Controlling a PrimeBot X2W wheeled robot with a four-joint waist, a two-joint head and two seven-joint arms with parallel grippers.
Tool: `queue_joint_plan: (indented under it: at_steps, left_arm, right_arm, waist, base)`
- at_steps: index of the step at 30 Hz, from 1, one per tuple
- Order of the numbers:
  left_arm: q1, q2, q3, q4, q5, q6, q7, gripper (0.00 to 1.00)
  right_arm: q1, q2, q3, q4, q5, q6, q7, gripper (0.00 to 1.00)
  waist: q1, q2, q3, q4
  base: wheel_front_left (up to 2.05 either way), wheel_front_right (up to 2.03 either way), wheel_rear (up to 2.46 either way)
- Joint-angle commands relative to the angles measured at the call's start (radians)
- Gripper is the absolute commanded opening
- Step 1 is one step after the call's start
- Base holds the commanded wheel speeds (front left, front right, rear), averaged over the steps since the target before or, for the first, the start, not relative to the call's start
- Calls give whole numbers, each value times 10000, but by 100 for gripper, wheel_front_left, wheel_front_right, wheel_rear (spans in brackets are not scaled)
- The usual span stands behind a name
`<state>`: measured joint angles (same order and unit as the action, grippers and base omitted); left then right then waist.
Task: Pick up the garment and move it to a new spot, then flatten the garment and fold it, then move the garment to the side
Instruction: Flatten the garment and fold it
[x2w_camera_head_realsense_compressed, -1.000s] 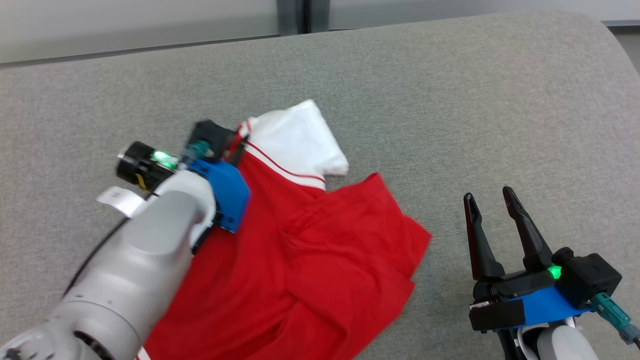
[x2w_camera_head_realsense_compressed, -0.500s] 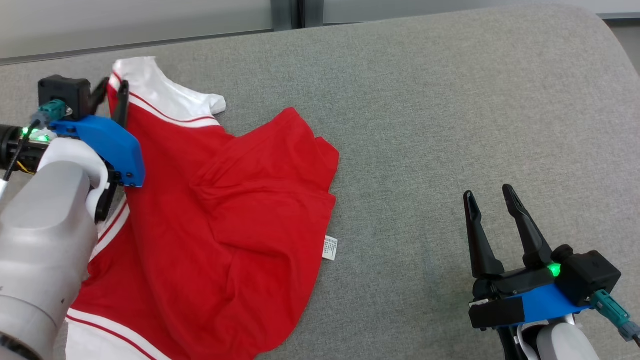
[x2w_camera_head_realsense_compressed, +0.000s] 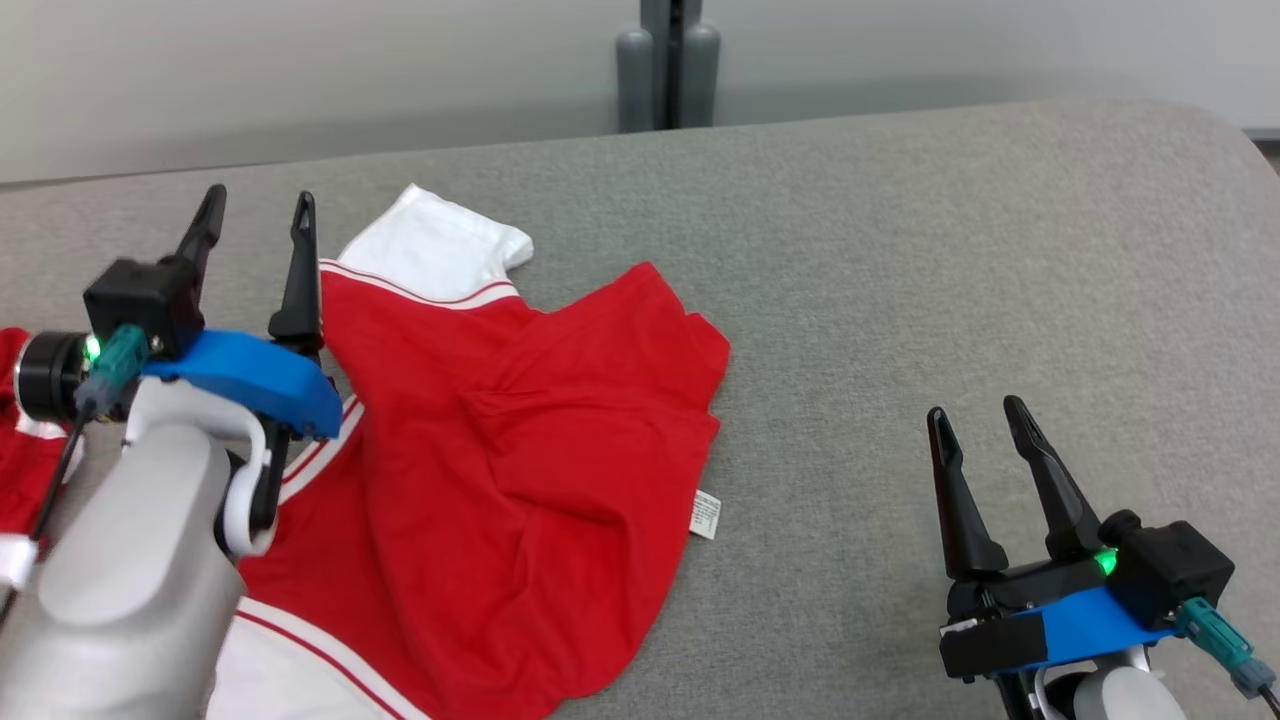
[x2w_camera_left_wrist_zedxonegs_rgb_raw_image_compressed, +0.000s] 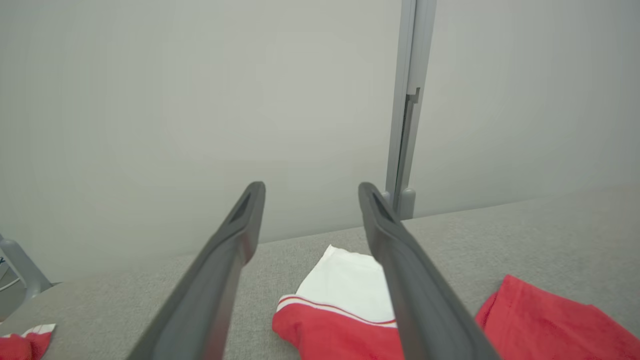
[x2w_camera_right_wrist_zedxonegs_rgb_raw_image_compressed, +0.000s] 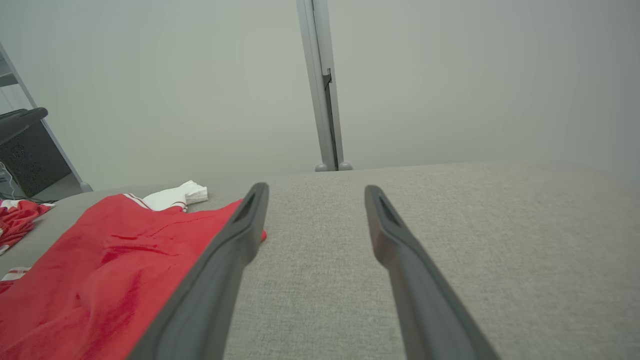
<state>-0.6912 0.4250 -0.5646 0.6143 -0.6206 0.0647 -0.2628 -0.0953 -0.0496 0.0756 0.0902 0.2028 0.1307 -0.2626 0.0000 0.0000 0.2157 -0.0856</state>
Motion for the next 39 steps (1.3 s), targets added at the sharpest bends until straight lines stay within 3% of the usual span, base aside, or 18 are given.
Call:
queue_joint_plan:
  at_steps: [1,5,18,29,39]
  left_arm:
    - [636,-208,524,-679,337,90,-24,100]
    - [2222,-622,1585,-2036,1257,110,-26,100]
    - [5047,-1915,3287,-3744,2924,-282,-25,100]
    - [6596,-2407,3861,-4179,3711,-418,-26,100]
    - [7014,-2758,4248,-4182,4136,-623,-27,100]
  right_arm:
    - [108,-15,-41,29,-69,1,-32,100]
    - [223,-13,-41,59,-116,1,-33,100]
    - [630,-15,-71,249,-207,1,-32,100]
    - [953,-15,-26,363,-163,1,-32,100]
    - [981,-15,-3,802,-246,1,-33,100]
  waist:
    - [0,0,-118,141]
    - [0,0,-362,449]
    - [0,0,-1029,1205]
    - [0,0,-1374,1502]
    - [0,0,-1429,1681]
  base:
    - [0,0,0]
    - [0,0,0]
    - [0,0,0]
    - [0,0,0]
    - [0,0,0]
